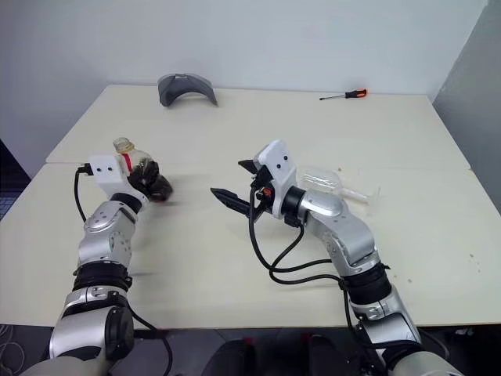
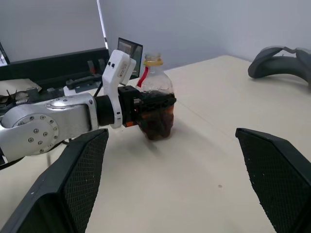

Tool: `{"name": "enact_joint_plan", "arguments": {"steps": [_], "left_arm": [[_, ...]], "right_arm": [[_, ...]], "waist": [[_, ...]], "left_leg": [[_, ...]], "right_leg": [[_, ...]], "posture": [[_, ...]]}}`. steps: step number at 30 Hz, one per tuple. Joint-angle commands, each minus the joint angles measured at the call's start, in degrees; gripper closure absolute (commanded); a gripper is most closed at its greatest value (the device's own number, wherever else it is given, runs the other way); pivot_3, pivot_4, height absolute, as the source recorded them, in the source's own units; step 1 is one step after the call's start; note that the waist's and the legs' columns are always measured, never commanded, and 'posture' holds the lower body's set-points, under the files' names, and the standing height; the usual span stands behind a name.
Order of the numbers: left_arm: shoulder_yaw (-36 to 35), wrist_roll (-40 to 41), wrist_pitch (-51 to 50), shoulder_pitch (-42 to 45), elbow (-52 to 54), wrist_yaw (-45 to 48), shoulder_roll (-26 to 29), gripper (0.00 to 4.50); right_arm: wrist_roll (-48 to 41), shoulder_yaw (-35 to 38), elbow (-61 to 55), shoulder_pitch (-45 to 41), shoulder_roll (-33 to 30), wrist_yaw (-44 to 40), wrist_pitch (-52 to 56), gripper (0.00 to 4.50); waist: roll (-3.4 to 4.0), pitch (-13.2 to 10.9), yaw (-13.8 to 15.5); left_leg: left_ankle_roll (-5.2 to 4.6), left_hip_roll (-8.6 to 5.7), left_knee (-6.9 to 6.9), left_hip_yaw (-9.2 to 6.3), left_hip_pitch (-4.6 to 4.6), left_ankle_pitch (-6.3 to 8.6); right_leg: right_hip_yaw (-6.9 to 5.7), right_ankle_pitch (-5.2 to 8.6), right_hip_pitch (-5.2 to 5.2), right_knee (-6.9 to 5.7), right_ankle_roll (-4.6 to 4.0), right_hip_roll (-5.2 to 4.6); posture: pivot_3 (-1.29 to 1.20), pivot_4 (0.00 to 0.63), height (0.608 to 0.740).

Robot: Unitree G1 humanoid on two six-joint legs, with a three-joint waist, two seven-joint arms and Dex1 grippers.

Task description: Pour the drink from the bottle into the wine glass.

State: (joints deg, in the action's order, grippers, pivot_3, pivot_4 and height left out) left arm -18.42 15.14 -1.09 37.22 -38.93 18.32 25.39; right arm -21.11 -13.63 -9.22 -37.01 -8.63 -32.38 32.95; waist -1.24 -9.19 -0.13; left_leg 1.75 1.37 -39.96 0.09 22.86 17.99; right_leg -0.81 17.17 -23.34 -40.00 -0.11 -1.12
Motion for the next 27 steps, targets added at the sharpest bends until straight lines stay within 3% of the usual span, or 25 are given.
{"name": "enact_joint_plan", "arguments": {"steps": [1,13,14,22,23,27], "left_arm": [[1.0,-0.1,1.2,2.4,0.9,1.5,-0.5,3.45],[4.1,-2.5,0.2,-2.1,3.6,2.7,-0.7,3.45],[4.4,-2.6,0.1,-2.3,3.7,2.9,-0.7,2.77],[4.3,-2.5,-0.8,-3.9,5.9,2.4,-0.8,0.25],[4.2,-2.1,-1.4,-4.4,6.8,2.5,-0.8,0.03],[3.8,-1.4,-4.1,-6.9,12.5,2.1,-0.7,0.03]], "right_arm": [[0.5,1.0,-1.5,-0.8,0.2,0.6,-0.7,0.03],[1.3,1.3,-1.6,-0.5,0.8,1.2,-0.8,0.03],[1.3,1.4,-1.5,-0.5,0.8,1.2,-0.8,0.0],[1.4,1.6,-0.9,-0.7,0.8,0.8,-0.8,0.0],[1.4,1.7,-0.8,-0.7,0.8,0.8,-0.8,0.0],[1.3,2.0,-0.8,-0.5,0.7,0.9,-0.7,0.0]], "waist": [[0.0,0.0,0.0],[0.0,0.0,-0.3],[0.0,0.0,-0.3],[0.0,0.0,-0.4],[0.0,0.0,-0.4],[0.0,0.0,-0.4]], "left_leg": [[0.0,0.0,0.0,-0.01,0.01,0.0],[0.0,0.01,0.01,0.02,-0.02,0.0],[0.0,0.01,0.01,0.02,-0.02,0.0],[-0.01,0.01,0.01,0.02,-0.02,0.0],[-0.01,0.01,0.01,0.02,-0.02,0.0],[0.0,0.03,0.02,0.02,-0.02,0.0]], "right_leg": [[0.0,0.0,0.0,0.0,0.0,0.0],[0.03,0.0,0.0,-0.01,0.0,0.0],[0.03,0.0,0.0,-0.01,0.0,0.0],[0.03,0.0,0.0,-0.01,0.0,0.01],[0.03,0.0,0.0,-0.01,0.0,0.01],[0.03,0.0,0.0,-0.01,0.0,0.01]], "posture": [[0.0,0.15,0.74],[0.0,0.15,0.74],[0.0,0.15,0.74],[0.0,0.15,0.74],[0.0,0.15,0.74],[0.0,0.15,0.74]]}}
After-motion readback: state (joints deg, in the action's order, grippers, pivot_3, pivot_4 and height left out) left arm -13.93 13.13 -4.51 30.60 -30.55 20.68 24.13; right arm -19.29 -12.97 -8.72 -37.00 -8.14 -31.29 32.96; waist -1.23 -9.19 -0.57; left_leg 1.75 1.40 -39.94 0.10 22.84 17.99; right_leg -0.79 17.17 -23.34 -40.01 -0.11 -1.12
